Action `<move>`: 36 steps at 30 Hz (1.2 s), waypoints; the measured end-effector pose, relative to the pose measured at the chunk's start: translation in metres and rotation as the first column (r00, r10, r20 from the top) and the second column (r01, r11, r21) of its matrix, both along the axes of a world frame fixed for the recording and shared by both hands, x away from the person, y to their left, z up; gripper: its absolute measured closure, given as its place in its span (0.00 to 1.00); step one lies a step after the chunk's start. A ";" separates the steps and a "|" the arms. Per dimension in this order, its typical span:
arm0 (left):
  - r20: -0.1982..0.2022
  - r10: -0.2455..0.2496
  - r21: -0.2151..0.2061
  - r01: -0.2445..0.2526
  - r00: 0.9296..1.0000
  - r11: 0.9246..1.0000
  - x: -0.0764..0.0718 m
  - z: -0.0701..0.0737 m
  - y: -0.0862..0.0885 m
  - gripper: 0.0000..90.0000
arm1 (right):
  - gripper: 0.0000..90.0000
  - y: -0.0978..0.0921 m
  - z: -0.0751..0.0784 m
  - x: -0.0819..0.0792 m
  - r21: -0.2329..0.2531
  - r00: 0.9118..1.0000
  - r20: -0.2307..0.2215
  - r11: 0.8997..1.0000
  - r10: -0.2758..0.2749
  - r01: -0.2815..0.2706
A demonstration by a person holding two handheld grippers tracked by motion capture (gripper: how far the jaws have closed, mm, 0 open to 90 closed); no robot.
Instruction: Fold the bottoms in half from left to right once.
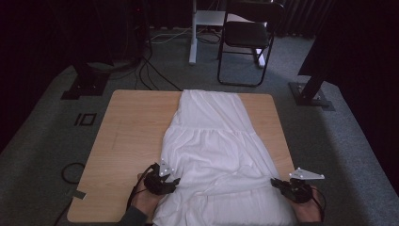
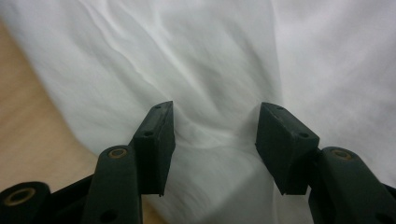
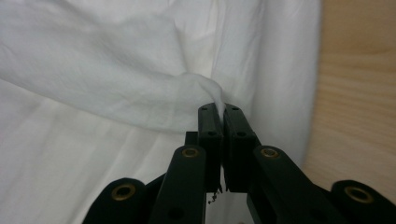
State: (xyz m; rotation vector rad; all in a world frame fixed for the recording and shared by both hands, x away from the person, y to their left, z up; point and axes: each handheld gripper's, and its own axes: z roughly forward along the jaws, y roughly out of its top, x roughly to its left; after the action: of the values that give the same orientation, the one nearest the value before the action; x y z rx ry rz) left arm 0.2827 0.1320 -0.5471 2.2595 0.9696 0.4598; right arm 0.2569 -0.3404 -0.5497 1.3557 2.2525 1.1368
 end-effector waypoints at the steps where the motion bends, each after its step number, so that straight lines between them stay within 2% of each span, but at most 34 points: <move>1: -0.001 -0.003 -0.010 0.003 1.000 1.000 0.001 -0.001 0.000 0.60 | 0.97 0.004 -0.004 0.002 -0.018 1.000 -0.012 1.000 0.007 -0.008; 3: 0.023 -0.012 0.011 0.012 1.000 1.000 0.004 -0.001 0.001 0.69 | 0.97 0.012 -0.010 0.006 -0.055 0.999 -0.032 0.998 0.018 -0.020; 4: 0.030 0.000 0.012 0.000 1.000 1.000 0.007 -0.001 0.002 0.71 | 0.97 0.014 -0.011 0.007 -0.038 0.999 -0.027 0.999 0.029 -0.030; 7: 0.054 0.031 0.038 -0.034 0.998 0.999 0.020 0.000 0.005 0.71 | 0.97 0.022 -0.011 0.011 -0.048 0.999 -0.026 0.998 0.037 -0.039; 8: 0.054 0.031 0.038 -0.034 0.998 0.999 0.020 0.000 0.005 0.71 | 0.97 0.022 -0.011 0.011 -0.048 0.999 -0.026 0.998 0.037 -0.039; 9: 0.073 0.062 0.059 -0.066 0.995 0.996 0.033 0.000 0.008 0.71 | 0.97 0.029 -0.010 0.016 -0.053 0.999 -0.023 0.998 0.036 -0.038; 11: 0.092 0.097 0.079 -0.105 0.991 0.991 0.049 0.001 0.012 0.72 | 0.97 0.033 -0.010 0.022 -0.052 0.999 -0.021 0.998 0.036 -0.037; 14: 0.113 0.127 0.109 -0.139 0.985 0.984 0.068 0.002 0.019 0.73 | 0.97 0.039 -0.010 0.033 -0.055 0.999 -0.013 0.998 0.034 -0.035; 15: 0.113 0.127 0.109 -0.139 0.985 0.984 0.068 0.002 0.019 0.74 | 0.97 0.042 -0.010 0.037 -0.056 0.999 -0.012 0.998 0.031 -0.032; 16: 0.128 0.156 0.127 -0.172 0.979 0.977 0.080 0.002 0.023 0.75 | 0.97 0.043 -0.010 0.041 -0.057 1.000 -0.011 0.998 0.029 -0.029; 17: 0.128 0.173 0.134 -0.190 0.977 0.973 0.086 0.003 0.027 0.75 | 0.97 0.044 -0.009 0.044 -0.060 1.000 -0.007 0.998 0.026 -0.026; 19: 0.140 0.203 0.170 -0.226 0.969 0.959 0.091 0.003 0.031 0.79 | 0.99 0.044 -0.004 0.045 -0.061 1.000 0.023 0.998 0.012 -0.010; 20: 0.131 0.214 0.159 -0.233 0.968 0.959 0.093 0.004 0.034 0.79 | 0.99 0.042 0.000 0.043 -0.052 0.999 0.051 0.999 0.003 -0.001; 21: 0.131 0.214 0.159 -0.233 0.968 0.959 0.093 0.004 0.034 0.79 | 0.99 0.042 0.000 0.043 -0.052 0.999 0.051 0.999 0.003 -0.001; 22: 0.130 0.222 0.172 -0.243 0.966 0.955 0.091 0.006 0.039 0.79 | 0.99 0.031 0.013 0.035 0.007 0.993 0.118 1.000 -0.025 0.024; 23: 0.137 0.224 0.172 -0.246 0.965 0.954 0.088 0.008 0.040 0.79 | 0.99 0.027 0.016 0.032 0.025 0.991 0.128 0.999 -0.041 0.038; 24: 0.137 0.229 0.162 -0.250 0.964 0.955 0.085 0.011 0.042 0.78 | 0.99 0.021 0.017 0.030 0.033 0.991 0.124 0.998 -0.055 0.051; 26: 0.157 0.231 0.125 -0.251 0.960 0.960 0.076 0.019 0.046 0.71 | 0.98 0.018 0.012 0.030 -0.011 0.994 0.082 0.998 -0.066 0.067; 27: 0.157 0.231 0.125 -0.251 0.960 0.960 0.076 0.019 0.046 0.68 | 0.95 0.019 0.009 0.031 -0.031 0.996 0.059 0.997 -0.065 0.067; 28: 0.185 0.214 0.098 -0.234 0.959 0.967 0.063 0.029 0.052 0.65 | 0.86 0.020 0.006 0.032 -0.043 0.998 0.038 0.997 -0.057 0.058; 29: 0.202 0.205 0.095 -0.227 0.958 0.969 0.055 0.035 0.056 0.64 | 0.77 0.022 0.005 0.032 -0.051 0.997 0.036 0.997 -0.062 0.064; 30: 0.213 0.201 0.089 -0.224 0.956 0.971 0.050 0.038 0.058 0.61 | 0.68 0.023 0.008 0.031 -0.036 0.996 0.045 0.996 -0.076 0.078; 33: 0.212 0.191 0.006 -0.197 0.958 0.980 0.033 0.047 0.072 0.59 | 0.57 0.025 0.024 0.031 0.020 0.990 0.101 0.995 -0.096 0.094; 34: 0.205 0.192 -0.017 -0.193 0.960 0.981 0.028 0.048 0.076 0.58 | 0.56 0.026 0.031 0.032 0.040 0.988 0.118 0.995 -0.099 0.095; 35: 0.205 0.192 -0.017 -0.193 0.960 0.981 0.028 0.048 0.076 0.57 | 0.54 0.028 0.036 0.033 0.053 0.987 0.130 0.995 -0.096 0.089; 36: 0.185 0.189 -0.063 -0.180 0.964 0.982 0.020 0.047 0.082 0.57 | 0.52 0.033 0.042 0.037 0.062 0.987 0.135 0.995 -0.085 0.077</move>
State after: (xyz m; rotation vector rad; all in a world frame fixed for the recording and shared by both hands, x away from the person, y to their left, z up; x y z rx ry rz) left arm 0.3024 0.2144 -0.5002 2.0496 1.0836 0.7136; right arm 0.2936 -0.3071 -0.5080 1.3340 2.0645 1.2348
